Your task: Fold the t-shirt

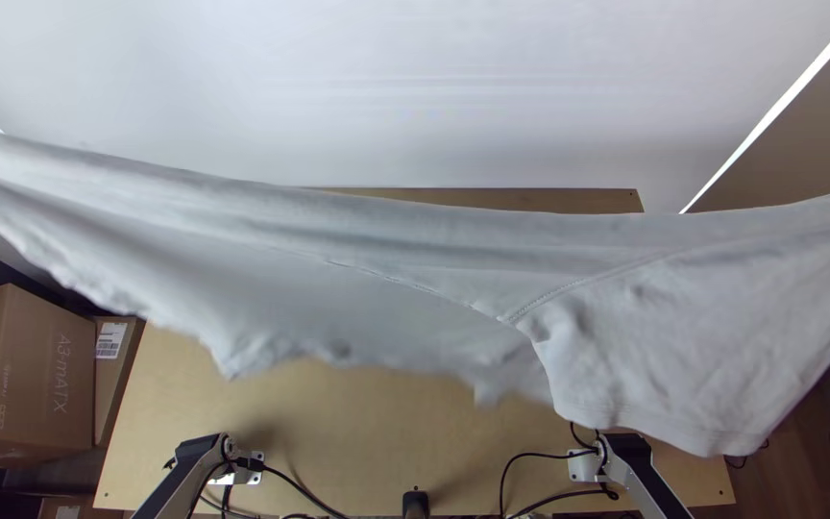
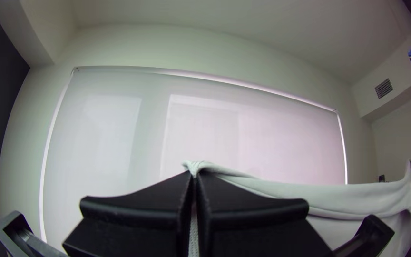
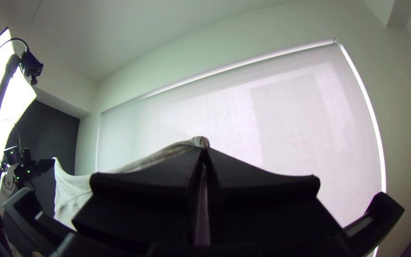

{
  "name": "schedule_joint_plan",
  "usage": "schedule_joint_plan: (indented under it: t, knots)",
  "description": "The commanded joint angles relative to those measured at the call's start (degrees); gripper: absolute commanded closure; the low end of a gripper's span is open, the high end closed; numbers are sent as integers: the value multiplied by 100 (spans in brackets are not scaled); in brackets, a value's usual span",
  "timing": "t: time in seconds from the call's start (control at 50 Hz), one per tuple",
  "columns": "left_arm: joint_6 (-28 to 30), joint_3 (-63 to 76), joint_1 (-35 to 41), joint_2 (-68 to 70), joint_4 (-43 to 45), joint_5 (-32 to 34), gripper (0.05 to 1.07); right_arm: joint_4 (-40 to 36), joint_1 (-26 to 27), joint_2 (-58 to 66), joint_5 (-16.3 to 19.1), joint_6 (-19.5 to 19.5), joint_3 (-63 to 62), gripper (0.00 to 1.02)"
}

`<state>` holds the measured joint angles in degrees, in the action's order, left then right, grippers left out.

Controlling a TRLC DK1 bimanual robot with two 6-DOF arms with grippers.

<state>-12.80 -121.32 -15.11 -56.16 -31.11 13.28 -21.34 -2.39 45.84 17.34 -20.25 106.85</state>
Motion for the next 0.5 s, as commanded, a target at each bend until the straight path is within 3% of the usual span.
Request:
schedule_joint_plan:
  t: [0.0,0.16,0.3,0.48]
  knots:
    - [-250,20,88,26,-290,17,105,-10,-77,74,-117,-260,-24,100]
    - [-346,1031,334,343,-1134,228,105,-406,-244,-5,-108,-524,-876,100]
    - [84,3606,360,1573,-457,237,105,-792,-464,-322,-100,-840,-2282,100]
    - [357,5584,360,2417,-756,351,105,-1276,-701,-832,-108,-972,-4190,100]
